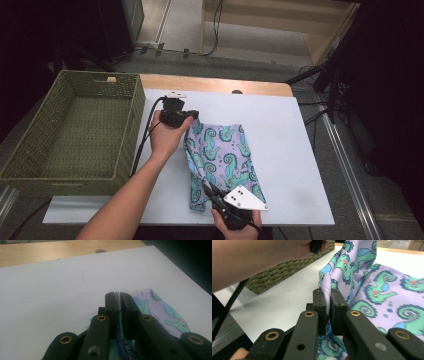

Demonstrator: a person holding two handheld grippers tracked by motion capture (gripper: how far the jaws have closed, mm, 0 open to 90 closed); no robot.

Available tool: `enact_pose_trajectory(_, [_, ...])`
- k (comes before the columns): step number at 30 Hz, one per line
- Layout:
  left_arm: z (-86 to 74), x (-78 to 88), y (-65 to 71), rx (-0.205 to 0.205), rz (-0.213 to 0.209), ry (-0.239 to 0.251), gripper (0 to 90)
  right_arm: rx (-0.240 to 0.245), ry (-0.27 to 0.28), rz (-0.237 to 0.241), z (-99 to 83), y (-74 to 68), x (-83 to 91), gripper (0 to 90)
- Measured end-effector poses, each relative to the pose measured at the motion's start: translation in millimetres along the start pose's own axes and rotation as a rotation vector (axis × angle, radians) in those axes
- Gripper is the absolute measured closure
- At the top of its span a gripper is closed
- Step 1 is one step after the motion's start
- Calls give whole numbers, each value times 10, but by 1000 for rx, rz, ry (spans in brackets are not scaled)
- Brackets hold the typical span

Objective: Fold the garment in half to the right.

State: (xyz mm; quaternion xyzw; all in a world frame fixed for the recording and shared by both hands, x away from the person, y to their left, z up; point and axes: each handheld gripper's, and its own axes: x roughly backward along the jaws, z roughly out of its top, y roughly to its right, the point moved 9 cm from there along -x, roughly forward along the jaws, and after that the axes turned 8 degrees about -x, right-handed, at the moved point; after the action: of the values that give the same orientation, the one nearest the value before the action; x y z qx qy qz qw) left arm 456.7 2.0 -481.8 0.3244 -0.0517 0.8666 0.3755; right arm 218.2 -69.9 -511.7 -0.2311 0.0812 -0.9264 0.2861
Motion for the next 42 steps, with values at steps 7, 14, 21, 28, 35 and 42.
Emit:
enact_pose_trajectory(7, [156, -244, 252, -18, -24, -49, 839, -80, 35, -24, 29, 273, 222, 831])
enact_pose_trajectory(14, [310, -588, 505, -23, -41, -113, 842, -199, 61, -46, 0, 586, 448, 830])
enact_pose_trajectory(21, [410, -1008, 763, -16, -116, -86, 699, -319, 72, -150, -118, 1045, 630, 811])
enact_pose_trajectory(28, [284, -861, 690, -68, -119, -36, 384, -397, -3, -318, -426, 1505, 709, 504])
enact_pose_trajectory(35, [-103, -772, 273, -6, -14, -119, 431, -236, -14, -328, -329, 1426, 698, 505])
enact_pose_trajectory(42, [-408, -866, 109, 71, -22, -169, 483, -210, -125, -366, -493, 1510, 607, 800])
